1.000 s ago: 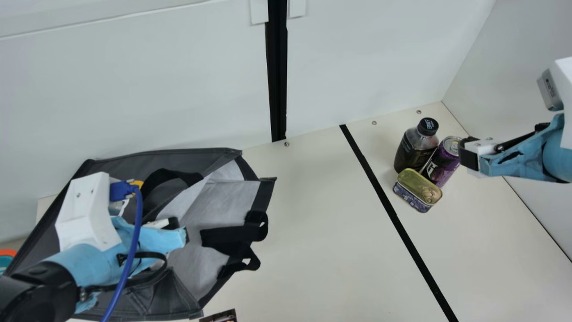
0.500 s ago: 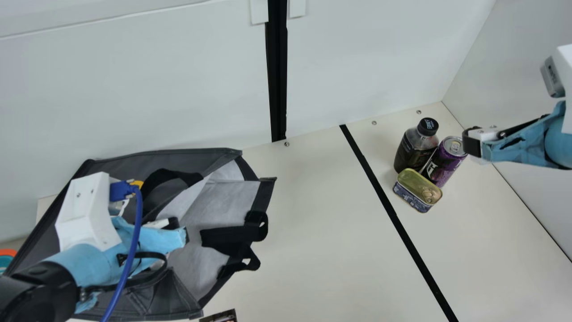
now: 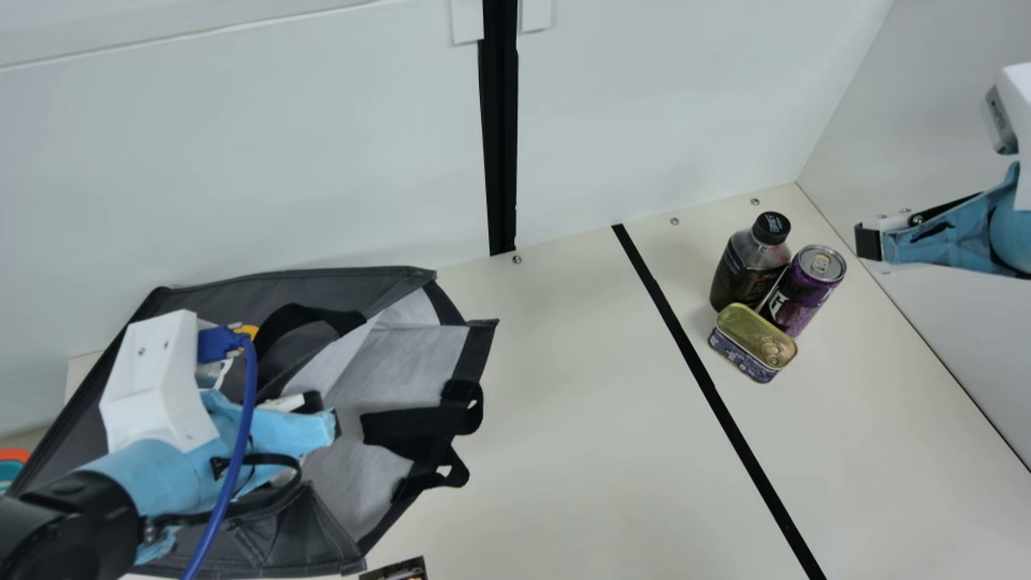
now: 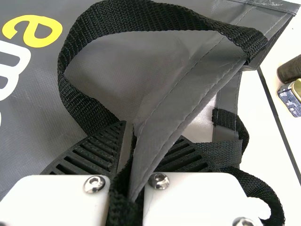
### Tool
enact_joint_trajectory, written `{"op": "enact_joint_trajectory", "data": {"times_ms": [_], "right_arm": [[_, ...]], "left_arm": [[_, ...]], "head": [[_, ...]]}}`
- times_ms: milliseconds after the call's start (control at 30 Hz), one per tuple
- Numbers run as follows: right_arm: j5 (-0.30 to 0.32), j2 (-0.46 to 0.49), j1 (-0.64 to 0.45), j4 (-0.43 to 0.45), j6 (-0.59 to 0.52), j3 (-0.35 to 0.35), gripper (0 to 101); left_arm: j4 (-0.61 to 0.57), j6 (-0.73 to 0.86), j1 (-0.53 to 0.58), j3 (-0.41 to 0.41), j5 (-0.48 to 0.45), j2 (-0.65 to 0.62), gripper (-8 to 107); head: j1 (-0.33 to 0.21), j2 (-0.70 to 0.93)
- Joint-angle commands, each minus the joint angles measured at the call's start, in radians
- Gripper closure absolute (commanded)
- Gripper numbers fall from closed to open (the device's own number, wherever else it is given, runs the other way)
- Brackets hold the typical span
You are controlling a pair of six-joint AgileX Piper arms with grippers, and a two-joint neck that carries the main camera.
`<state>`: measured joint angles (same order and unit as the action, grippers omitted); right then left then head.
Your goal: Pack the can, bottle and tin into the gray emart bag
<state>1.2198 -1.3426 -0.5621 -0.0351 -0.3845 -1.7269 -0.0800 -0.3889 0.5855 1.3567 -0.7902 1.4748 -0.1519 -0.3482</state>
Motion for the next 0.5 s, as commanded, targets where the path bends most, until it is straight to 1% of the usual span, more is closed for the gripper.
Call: {"op": "enact_joint_trajectory", "data": {"times_ms": [0, 467], "right_arm": [[0.0, -0.01, 0.001, 0.008, -0.001, 0.0, 10], [0.0, -0.106, 0.012, 0.024, 0.001, -0.012, 10]], "left_arm": [[0.0, 0.0, 0.0, 0.0, 0.0, 0.0, 89], [0.0, 0.0, 0.0, 0.0, 0.0, 0.0, 89]], "head": [[-0.023, -0.001], [-0.023, -0.001]]}}
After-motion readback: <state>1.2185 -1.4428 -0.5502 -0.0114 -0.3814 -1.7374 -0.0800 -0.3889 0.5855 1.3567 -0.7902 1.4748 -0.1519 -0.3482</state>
